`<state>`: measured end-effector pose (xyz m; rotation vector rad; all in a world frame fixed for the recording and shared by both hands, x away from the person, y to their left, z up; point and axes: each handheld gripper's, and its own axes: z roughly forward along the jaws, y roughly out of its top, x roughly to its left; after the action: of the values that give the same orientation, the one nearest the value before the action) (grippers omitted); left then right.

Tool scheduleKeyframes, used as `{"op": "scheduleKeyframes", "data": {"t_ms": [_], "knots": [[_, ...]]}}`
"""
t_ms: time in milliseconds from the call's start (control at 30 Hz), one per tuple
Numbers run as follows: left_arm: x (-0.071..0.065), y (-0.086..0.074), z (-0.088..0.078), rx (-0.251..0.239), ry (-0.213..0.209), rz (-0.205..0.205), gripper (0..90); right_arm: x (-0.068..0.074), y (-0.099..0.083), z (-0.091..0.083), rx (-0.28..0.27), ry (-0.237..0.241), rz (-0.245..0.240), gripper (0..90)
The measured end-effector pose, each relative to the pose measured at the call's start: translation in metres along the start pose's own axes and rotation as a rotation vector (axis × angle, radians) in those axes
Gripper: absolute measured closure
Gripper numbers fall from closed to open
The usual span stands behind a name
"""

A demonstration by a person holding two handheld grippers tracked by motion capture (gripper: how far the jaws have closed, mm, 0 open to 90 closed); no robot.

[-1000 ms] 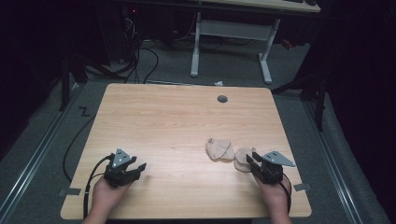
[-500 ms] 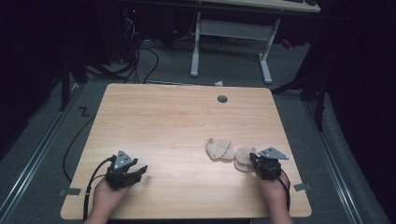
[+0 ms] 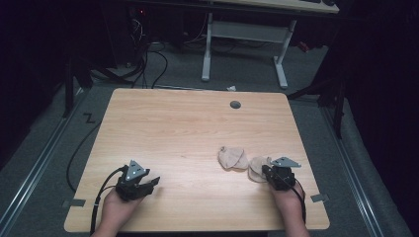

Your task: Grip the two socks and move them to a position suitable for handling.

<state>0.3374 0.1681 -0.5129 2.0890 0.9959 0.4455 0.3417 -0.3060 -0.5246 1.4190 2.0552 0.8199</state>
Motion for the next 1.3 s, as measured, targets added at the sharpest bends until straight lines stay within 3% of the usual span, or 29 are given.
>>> {"op": "scheduleKeyframes", "data": {"t_ms": [467, 833, 1300], "knots": [[-0.014, 0.016, 0.017, -0.006, -0.017, 0.051, 46.3, 0.024, -0.015, -0.02, 0.006, 0.076, -0.058, 85.2], [-0.025, 0.027, 0.028, -0.007, -0.073, 0.058, 46.3, 0.06, -0.017, -0.026, 0.003, 0.153, -0.134, 84.4], [-0.032, 0.028, 0.029, -0.001, -0.091, 0.081, 46.2, 0.108, -0.004, -0.016, -0.006, 0.239, -0.233, 82.8]]}}
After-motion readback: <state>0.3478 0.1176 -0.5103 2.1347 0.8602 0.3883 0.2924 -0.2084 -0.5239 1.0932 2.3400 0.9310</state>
